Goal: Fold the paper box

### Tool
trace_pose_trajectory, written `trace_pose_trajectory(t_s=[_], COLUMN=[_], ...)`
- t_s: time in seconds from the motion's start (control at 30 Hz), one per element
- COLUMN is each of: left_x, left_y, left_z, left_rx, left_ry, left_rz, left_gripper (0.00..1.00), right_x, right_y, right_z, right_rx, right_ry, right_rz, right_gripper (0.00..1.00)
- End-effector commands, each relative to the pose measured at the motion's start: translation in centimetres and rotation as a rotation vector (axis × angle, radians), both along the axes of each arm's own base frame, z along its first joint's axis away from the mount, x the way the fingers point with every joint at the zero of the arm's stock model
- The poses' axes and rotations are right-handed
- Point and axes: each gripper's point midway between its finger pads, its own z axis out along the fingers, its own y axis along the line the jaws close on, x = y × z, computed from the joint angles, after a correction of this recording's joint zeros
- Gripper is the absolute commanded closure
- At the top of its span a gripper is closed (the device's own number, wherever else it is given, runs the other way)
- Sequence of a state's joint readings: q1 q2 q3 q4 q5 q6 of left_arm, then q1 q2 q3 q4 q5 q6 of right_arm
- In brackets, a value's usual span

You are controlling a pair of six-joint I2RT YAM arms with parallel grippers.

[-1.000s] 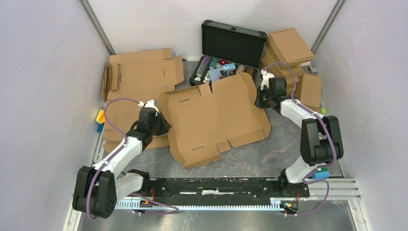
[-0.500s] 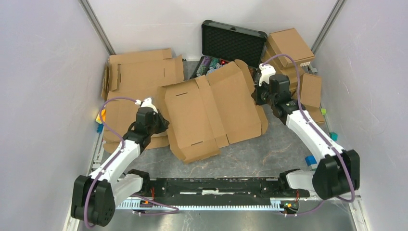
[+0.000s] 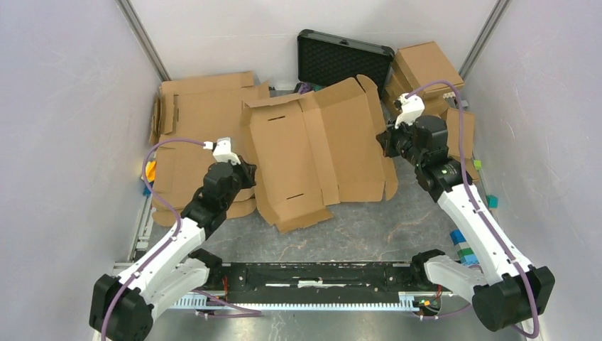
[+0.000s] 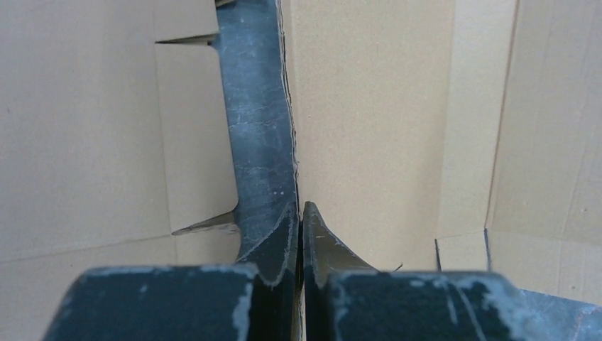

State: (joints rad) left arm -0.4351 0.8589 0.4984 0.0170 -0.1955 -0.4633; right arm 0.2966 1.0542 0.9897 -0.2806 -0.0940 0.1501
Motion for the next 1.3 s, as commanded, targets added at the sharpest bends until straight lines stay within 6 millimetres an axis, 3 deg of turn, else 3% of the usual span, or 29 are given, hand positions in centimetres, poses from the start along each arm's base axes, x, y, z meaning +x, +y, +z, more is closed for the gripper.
trace_pose_trajectory(t_s=[0.0,0.27,0.53,0.73,0.87,1.13,1.27], left_x=[0.8,-0.4,-1.2,-1.4,-1.2,0.7,1.7], left_y=[0.0,-1.4,-2.8,-3.4,-3.8,-5.2,-5.6], left_z=[3.1,2.4,2.7,3.4,4.2,6.3,6.3], left_rx=[0.076,0.128,0.140,0.155,0.171,0.243,0.303], left_ry=[-0.170,-0.223,-0.271,-0.309,-0.331,-0.416,-0.440], left_rz=[0.022,0.041,0.042,0.042,0.045,0.057,0.074], left_gripper=[0.98,0.98,0.98,0.98,0.98,0.98,0.98], right_x=[-1.0,-3.9,-6.1,-6.9,-7.2,-7.2,-7.1], right_y=[0.6,1.7,1.9,3.8,4.9,7.0,6.8], right_z=[0.9,-0.7,1.5,3.4,4.3,3.3,2.3], right_rx=[0.082,0.207,0.263,0.384,0.423,0.459,0.436], right_ry=[0.014,-0.016,-0.074,-0.110,-0.112,-0.113,-0.126], right_rz=[0.003,0.059,0.104,0.184,0.232,0.300,0.284], right_gripper=[1.00,1.00,1.00,1.00,1.00,1.00,1.00])
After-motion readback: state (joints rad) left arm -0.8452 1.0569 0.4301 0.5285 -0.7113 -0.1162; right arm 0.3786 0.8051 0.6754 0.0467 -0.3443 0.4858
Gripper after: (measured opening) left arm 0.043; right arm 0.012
